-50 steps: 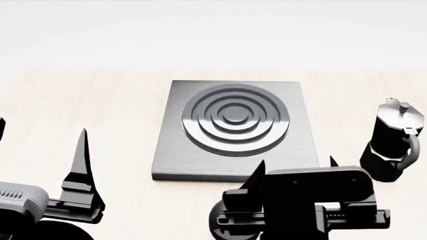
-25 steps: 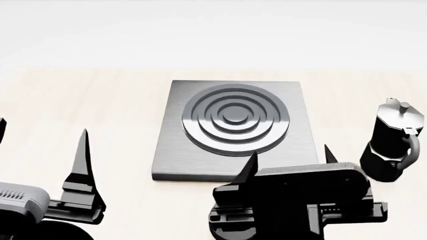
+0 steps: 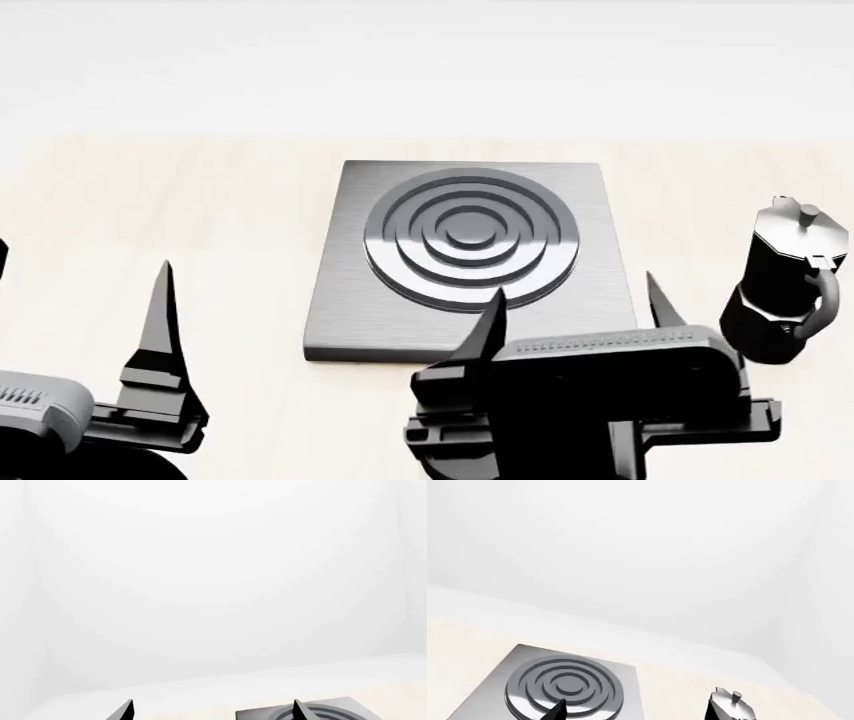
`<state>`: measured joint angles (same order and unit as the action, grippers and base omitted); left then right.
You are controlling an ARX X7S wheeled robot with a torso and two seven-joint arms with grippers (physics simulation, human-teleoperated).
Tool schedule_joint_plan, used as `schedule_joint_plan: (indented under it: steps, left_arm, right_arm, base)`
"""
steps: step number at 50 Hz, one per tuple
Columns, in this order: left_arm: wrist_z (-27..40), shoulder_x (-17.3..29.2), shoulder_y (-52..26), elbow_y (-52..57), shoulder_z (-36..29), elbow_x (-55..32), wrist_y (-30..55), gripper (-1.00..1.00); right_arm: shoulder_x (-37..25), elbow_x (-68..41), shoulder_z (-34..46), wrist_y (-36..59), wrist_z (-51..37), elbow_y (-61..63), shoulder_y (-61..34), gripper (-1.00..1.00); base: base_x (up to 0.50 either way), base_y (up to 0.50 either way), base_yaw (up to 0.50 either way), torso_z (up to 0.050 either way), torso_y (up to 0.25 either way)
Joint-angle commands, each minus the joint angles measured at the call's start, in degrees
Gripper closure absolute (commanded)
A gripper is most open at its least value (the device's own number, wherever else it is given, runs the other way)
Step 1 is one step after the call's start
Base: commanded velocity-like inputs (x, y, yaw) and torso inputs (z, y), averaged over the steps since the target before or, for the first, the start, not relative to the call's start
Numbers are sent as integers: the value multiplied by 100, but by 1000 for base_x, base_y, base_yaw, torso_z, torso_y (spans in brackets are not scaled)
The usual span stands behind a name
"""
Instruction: Turn on the stove.
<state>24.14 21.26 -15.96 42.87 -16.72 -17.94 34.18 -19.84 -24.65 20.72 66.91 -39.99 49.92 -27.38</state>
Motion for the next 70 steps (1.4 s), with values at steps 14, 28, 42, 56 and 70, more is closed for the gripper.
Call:
schedule_joint_plan:
  steps: [14, 28, 42, 56, 70]
  left_arm:
    - [17, 11, -102, -81, -17, -45, -7, -100]
    - [42, 33, -82, -5, -27, -83, 0, -100]
    - [81, 68, -67, 96, -12, -133, 37, -100]
    - [97, 90, -102, 140, -25, -172, 72, -100]
    - [140, 104, -123, 245, -35, -216, 126, -100]
  right_arm:
    - [-9, -32, 54, 42, -99, 229, -206, -100]
    - [-103, 1, 76, -111, -158, 409, -192, -100]
    - [-209, 61, 275, -204, -206, 511, -245, -100]
    - [-340, 187, 540, -292, -276, 553, -361, -100]
    - [-333, 130, 515, -201, -368, 647, -407, -100]
  base:
    - [0, 0, 0, 0, 0]
    - [0, 0, 0, 0, 0]
    - [0, 0, 0, 0, 0]
    - [0, 0, 0, 0, 0]
    - [0, 0, 0, 0, 0]
